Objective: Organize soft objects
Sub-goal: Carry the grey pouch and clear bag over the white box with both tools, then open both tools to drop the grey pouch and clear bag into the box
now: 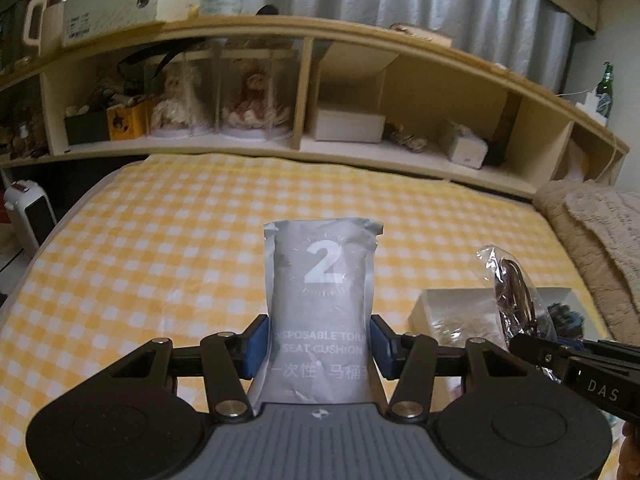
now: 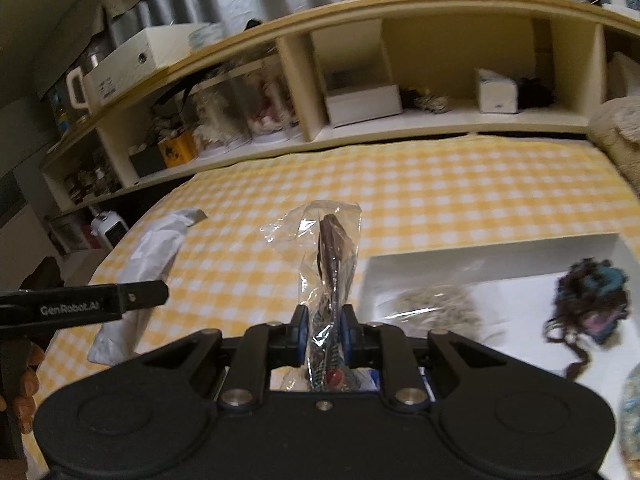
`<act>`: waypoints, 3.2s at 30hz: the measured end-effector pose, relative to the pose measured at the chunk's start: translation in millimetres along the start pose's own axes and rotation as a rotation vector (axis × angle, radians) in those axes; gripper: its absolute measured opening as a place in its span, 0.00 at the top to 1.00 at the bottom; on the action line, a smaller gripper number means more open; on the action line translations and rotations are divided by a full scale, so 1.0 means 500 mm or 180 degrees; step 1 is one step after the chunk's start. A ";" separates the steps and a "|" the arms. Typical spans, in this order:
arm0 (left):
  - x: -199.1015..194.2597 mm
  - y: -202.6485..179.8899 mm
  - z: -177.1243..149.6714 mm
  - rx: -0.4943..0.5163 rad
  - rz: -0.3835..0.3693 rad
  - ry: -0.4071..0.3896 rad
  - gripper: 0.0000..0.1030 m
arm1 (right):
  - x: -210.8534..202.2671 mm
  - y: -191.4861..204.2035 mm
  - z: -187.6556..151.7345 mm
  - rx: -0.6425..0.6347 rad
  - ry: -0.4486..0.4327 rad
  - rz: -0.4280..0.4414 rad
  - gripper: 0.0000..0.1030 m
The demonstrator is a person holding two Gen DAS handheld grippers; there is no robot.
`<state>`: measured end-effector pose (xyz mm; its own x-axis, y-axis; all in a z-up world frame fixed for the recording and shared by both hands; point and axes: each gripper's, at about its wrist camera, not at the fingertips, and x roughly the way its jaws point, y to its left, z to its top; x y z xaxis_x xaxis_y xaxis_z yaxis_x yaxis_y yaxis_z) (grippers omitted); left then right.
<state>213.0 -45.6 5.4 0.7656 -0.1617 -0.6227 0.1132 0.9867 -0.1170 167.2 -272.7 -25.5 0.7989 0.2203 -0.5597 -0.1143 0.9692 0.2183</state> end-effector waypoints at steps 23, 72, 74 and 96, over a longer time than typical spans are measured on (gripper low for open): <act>-0.049 -0.259 -0.001 0.0111 -0.0868 0.0036 0.48 | -0.218 -0.195 0.051 -0.0112 -0.0274 -0.0385 0.83; 0.325 -0.464 -0.050 0.0201 -0.1207 0.1099 0.05 | -0.074 -0.370 -0.115 0.0627 0.0759 -0.0608 0.37; 0.302 -0.470 -0.040 0.0284 -0.1235 0.1023 0.04 | -0.083 -0.366 -0.111 0.0628 0.0729 -0.0657 0.36; -0.004 -0.332 0.044 0.0483 -0.1137 0.0213 0.00 | -0.220 -0.250 -0.036 0.0393 0.0234 -0.0737 0.30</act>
<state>206.4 -208.8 43.2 0.6187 -0.4915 -0.6130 0.4612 0.8588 -0.2231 83.1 -416.2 -5.8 0.7498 0.0063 -0.6616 0.1428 0.9749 0.1711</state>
